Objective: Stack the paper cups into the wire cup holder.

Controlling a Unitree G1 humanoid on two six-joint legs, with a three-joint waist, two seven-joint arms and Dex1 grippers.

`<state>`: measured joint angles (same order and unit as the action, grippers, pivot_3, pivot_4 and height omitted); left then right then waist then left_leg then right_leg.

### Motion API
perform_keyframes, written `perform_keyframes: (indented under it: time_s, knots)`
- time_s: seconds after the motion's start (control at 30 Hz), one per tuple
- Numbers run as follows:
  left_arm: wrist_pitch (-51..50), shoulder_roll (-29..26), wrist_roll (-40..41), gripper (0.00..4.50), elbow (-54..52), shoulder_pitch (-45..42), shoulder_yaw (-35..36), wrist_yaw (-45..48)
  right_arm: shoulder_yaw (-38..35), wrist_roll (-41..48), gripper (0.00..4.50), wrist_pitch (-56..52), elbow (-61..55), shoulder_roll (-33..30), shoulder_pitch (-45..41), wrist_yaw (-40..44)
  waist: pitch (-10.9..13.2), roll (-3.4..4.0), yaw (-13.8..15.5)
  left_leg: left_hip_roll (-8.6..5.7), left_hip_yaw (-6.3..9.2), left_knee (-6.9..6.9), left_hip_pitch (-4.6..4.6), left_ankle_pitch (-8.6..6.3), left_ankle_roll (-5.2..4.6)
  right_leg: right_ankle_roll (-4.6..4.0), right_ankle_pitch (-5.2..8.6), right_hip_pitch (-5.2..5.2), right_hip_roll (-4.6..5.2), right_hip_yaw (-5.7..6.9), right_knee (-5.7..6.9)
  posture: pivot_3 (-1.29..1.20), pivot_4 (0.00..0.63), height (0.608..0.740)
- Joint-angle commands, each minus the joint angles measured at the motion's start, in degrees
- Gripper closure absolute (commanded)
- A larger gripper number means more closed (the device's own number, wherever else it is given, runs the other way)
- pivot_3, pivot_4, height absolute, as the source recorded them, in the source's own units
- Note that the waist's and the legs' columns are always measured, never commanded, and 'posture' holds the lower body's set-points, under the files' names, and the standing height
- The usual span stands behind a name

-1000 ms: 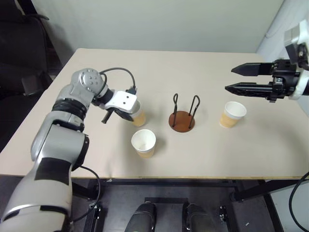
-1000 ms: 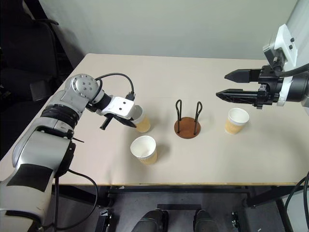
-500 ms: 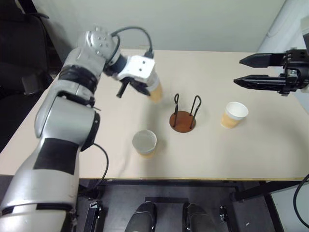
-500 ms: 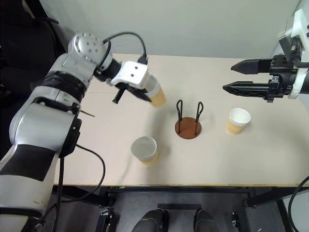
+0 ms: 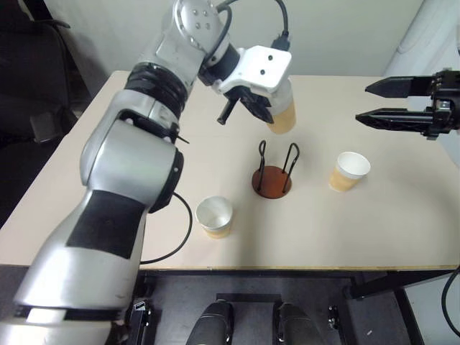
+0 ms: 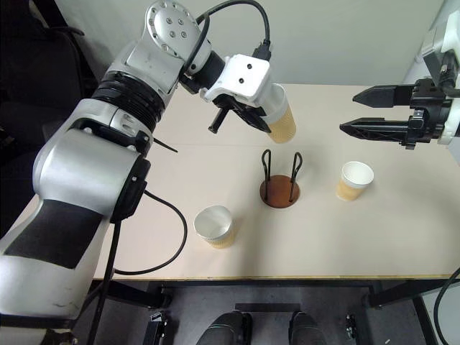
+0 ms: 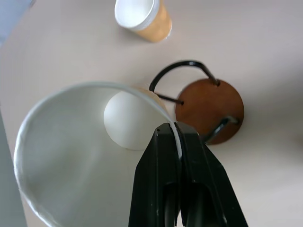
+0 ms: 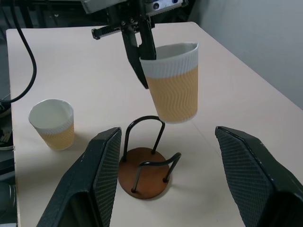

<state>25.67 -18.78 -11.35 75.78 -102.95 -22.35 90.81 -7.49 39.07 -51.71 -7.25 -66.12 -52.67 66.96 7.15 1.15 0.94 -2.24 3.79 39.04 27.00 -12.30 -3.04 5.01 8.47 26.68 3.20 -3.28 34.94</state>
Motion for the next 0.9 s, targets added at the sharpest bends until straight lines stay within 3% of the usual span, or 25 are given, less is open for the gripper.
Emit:
perform_keyframes:
  time_s: [0.03,0.57,0.9]
  knots:
    - [1.77,0.09,1.34,4.46,-0.15,0.54,-2.82,1.69,-1.73,0.16,1.32,0.02,-1.38,-1.63,-0.8,-0.13,-0.01,0.06,0.05,0.03,0.03,0.02,-0.03,-0.01,-0.02,0.03,0.0,-0.04,0.07,-0.05,0.01,0.0,0.15,0.74]
    - [2.36,0.67,8.85,4.46,-1.92,2.06,-9.37,1.69,-1.86,0.4,1.32,-0.36,-1.88,-1.9,-0.52,-0.08,-0.01,0.04,0.47,0.0,0.04,0.32,-0.01,-0.03,-0.12,0.19,-0.09,-0.22,0.12,-0.02,0.0,0.0,0.15,0.74]
    - [6.36,1.46,6.69,4.46,-2.14,4.46,-13.19,1.69,-2.6,0.56,1.32,-0.58,-2.54,-2.13,0.7,-0.47,-0.01,0.06,0.58,0.02,0.14,0.55,-0.02,-0.07,-0.18,0.21,-0.1,-0.35,0.15,-0.03,-0.01,0.0,0.15,0.74]
